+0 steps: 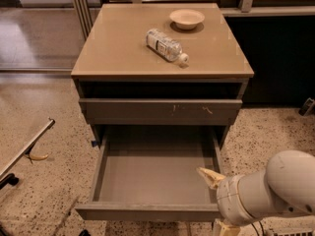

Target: Close middle drawer

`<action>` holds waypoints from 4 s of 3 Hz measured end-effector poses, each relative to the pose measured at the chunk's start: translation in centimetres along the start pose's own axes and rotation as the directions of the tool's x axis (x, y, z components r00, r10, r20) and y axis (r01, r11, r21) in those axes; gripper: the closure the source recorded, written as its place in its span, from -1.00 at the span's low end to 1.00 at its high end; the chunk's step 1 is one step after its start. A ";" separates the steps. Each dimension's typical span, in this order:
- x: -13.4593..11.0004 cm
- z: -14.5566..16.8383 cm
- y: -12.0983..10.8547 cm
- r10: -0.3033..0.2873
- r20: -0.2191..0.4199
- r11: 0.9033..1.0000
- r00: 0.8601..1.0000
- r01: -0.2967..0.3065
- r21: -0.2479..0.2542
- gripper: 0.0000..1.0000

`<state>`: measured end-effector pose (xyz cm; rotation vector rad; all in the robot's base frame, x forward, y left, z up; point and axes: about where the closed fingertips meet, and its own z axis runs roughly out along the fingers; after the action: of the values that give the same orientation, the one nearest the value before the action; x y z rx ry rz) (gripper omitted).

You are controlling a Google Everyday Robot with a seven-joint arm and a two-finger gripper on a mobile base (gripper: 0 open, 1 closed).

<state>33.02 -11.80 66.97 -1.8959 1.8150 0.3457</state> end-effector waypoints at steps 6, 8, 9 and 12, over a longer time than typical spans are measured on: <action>11.4 20.1 3.5 0.108 0.009 0.971 0.994 -0.103 -0.216 0.77; 12.5 21.2 -1.1 0.217 0.007 0.966 0.976 -0.213 -0.144 1.00; 12.3 21.1 -2.2 0.226 0.012 0.967 0.974 -0.223 -0.125 1.00; 11.8 21.8 -7.0 0.240 0.023 0.968 0.971 -0.237 -0.087 1.00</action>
Offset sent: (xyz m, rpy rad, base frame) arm -0.0087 -0.0145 -0.1627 0.0473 0.1166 0.1307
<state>44.12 -10.93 43.74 -1.7159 2.0398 0.5411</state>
